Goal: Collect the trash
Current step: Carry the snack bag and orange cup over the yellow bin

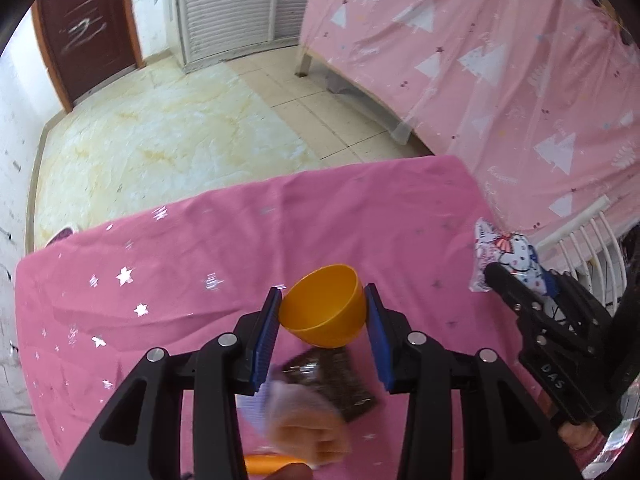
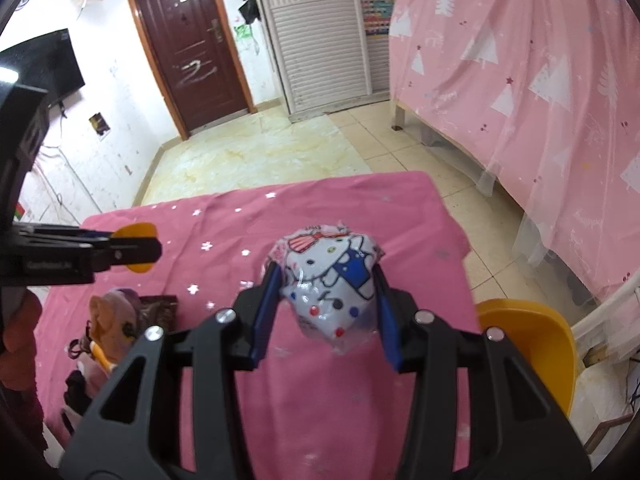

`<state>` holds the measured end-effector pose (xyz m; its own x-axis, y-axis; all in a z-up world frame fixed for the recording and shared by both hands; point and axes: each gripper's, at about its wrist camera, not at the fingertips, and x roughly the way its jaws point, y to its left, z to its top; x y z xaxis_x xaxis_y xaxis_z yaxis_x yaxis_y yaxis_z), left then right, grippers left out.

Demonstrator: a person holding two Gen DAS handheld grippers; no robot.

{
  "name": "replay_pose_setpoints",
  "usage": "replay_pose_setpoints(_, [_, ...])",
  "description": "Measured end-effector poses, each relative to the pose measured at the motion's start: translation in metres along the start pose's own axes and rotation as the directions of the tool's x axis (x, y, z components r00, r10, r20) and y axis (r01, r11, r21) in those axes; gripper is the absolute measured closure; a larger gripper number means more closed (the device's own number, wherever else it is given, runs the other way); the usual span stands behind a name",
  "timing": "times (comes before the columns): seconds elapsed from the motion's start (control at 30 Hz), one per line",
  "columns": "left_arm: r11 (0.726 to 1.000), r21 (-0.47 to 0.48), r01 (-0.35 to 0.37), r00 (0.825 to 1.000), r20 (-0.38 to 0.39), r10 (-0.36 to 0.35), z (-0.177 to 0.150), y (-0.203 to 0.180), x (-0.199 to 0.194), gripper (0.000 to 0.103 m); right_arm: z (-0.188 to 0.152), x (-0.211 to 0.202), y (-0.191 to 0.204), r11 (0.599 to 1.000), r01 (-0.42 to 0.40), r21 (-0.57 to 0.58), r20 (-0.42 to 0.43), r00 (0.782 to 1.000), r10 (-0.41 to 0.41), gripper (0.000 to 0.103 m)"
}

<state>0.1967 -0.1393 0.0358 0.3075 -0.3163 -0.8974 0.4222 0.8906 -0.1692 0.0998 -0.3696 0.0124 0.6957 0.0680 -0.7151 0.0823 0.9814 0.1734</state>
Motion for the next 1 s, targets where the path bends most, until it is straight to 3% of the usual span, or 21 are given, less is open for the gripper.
replay_pose_setpoints(0.53, [0.983, 0.176, 0.053, 0.998, -0.033, -0.048, 0.003, -0.135, 0.015, 0.067, -0.029, -0.038, -0.102, 0.986, 0.078, 0.150, 0.029, 0.996, -0.083, 0.060])
replay_pose_setpoints(1.0, [0.959, 0.271, 0.088, 0.994, -0.086, -0.067, -0.014, -0.217, 0.032, 0.067, -0.063, -0.053, -0.175, 0.958, 0.123, 0.260, 0.020, 0.991, -0.133, 0.060])
